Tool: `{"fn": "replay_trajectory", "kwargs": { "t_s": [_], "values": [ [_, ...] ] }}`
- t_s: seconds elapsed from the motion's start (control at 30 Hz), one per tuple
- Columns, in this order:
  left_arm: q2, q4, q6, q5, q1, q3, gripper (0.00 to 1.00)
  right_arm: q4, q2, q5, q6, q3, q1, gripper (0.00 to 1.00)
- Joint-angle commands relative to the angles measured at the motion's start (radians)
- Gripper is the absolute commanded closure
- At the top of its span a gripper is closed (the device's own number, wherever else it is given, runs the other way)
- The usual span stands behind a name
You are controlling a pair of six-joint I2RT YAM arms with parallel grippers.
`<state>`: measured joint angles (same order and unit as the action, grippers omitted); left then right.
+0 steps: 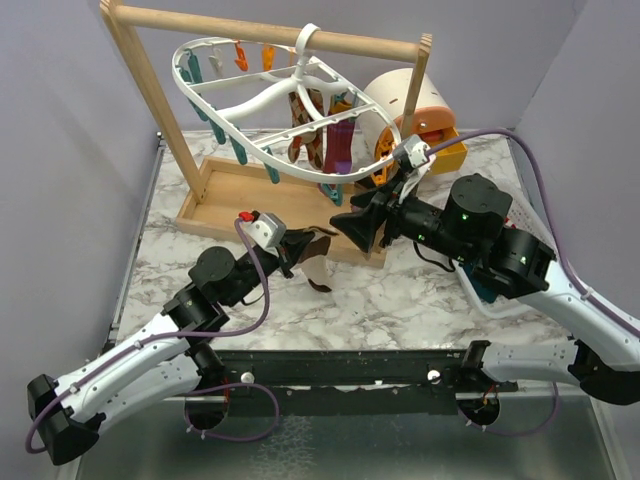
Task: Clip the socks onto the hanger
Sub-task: Adjust the clothesline at the center of the board, then open the clamp at the hanger.
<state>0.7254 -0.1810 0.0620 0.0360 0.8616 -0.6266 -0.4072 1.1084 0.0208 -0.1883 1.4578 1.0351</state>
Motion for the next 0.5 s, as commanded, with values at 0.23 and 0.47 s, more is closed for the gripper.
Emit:
{"fn": "replay_trajectory", "kwargs": {
  "t_s": [0.23,0.47],
  "values": [
    [-0.041,0.023,-0.020,0.050,0.005,-0.019,1.00,0.146,0.094,-0.588,0.038,0.020,0.274,0.34],
    [-0.049,0.020,-0.017,0.050,0.005,-0.016,1.00,0.345,0.143,-0.961,0.119,-0.028,0.404,0.33]
  ]
}}
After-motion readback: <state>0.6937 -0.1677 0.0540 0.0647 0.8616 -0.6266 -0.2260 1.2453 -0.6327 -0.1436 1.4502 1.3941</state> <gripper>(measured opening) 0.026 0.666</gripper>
